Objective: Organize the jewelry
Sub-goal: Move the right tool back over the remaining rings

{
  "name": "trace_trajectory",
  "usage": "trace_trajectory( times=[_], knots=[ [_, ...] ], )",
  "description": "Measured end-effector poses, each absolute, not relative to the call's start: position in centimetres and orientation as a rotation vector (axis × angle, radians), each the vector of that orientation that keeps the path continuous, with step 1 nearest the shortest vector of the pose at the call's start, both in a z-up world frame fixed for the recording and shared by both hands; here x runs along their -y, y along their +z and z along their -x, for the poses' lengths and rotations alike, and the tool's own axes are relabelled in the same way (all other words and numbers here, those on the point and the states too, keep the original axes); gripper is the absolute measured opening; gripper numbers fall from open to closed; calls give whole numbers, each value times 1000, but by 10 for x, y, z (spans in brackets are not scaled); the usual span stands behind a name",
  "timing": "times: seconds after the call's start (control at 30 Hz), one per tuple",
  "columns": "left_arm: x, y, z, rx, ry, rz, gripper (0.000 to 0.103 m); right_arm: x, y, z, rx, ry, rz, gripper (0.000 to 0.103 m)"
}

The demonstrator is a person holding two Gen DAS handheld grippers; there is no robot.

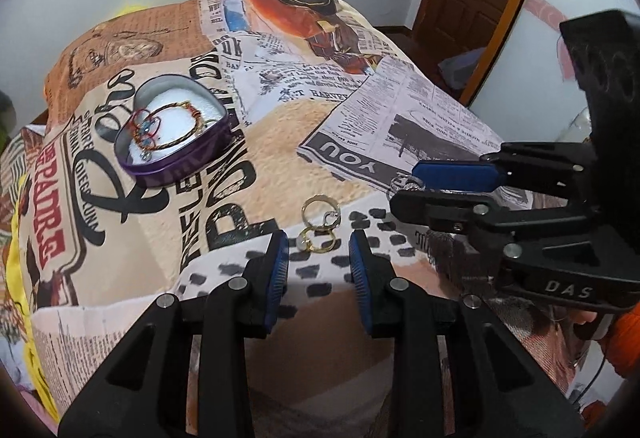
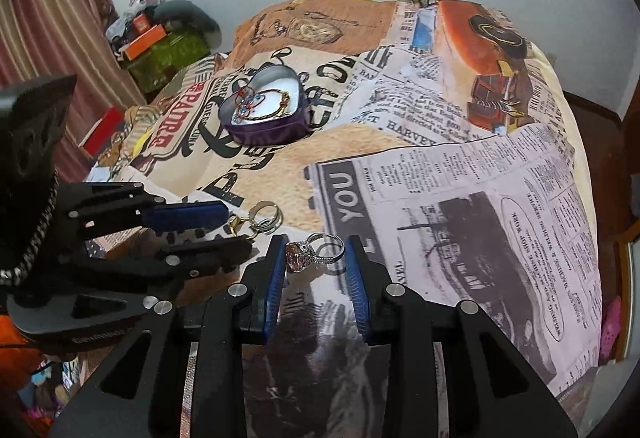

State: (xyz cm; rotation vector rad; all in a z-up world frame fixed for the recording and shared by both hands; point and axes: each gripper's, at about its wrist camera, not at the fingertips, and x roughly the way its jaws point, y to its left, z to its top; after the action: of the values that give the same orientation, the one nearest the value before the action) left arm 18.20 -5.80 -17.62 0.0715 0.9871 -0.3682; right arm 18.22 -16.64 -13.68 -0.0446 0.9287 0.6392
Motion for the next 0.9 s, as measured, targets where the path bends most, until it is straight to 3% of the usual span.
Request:
trace_trajectory(
  times=[0.3, 0.43, 0.9],
  knots=[
    [59, -182, -186, -989, -367, -77, 30, 165, -137, -180, -922, 638, 54, 27],
    [58, -182, -186, -984, -345, -73, 20, 167, -132, -178, -914, 634, 47, 27],
    [43, -170, -169, -945, -314, -35, 20, 166, -114, -176, -882, 606, 38, 27]
  ],
)
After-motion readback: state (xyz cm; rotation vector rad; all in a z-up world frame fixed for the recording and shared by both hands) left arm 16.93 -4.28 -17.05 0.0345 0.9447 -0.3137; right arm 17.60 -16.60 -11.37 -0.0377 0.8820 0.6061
